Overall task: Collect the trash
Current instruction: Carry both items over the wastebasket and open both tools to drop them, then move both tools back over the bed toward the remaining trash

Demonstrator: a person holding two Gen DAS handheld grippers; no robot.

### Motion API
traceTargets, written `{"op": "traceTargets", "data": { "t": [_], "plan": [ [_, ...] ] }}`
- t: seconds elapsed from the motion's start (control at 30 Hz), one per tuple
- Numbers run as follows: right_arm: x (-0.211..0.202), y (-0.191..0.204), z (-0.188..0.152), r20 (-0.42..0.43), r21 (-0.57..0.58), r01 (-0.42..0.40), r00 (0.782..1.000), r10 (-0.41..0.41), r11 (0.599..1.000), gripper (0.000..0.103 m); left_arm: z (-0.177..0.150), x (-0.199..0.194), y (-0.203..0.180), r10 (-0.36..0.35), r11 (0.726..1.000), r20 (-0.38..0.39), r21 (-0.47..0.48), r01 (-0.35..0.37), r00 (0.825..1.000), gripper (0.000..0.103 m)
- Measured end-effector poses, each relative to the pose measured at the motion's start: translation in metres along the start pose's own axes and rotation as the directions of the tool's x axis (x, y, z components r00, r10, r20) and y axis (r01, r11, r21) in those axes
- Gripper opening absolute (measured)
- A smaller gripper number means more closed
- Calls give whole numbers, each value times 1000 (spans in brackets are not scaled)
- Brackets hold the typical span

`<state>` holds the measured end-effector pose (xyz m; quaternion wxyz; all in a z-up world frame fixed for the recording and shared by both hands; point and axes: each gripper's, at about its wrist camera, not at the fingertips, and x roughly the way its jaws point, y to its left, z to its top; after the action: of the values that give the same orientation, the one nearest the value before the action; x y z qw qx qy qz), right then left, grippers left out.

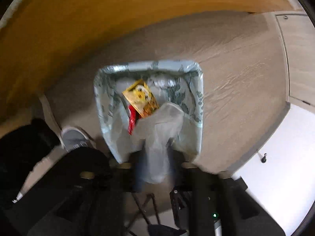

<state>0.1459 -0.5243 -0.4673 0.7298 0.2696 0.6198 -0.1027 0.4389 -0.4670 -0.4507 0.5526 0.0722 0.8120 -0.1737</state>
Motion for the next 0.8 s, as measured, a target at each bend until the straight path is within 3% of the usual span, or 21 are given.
{"op": "traceTargets", "data": {
  "t": [0.1,0.17,0.57,0.63,0.7,0.8],
  "plan": [
    [-6,-3,0,-2,7,11,1000,-11,1000,10,-1,4,-3,17,1000,10,-2,-17,1000,61],
    [-10,-6,0,-4,17,24,1000,-24,1000,10,-3,0,-6,20,1000,32,23,-21,999,71],
    [-19,16,6,-13,-10,97,995,-97,995,12,-32,-42,16,-35,998,104,48,30,994,77],
    [-24,19,7,0,-8,103,995,-103,995,22,-38,-46,19,-48,998,108,54,42,993,77],
    [-31,20,9,22,1,103,994,-103,995,45,-42,-52,21,-53,997,125,56,46,991,77],
    [-39,22,11,37,3,128,991,-128,992,52,-45,-64,29,-121,993,146,28,118,982,77]
  ]
}}
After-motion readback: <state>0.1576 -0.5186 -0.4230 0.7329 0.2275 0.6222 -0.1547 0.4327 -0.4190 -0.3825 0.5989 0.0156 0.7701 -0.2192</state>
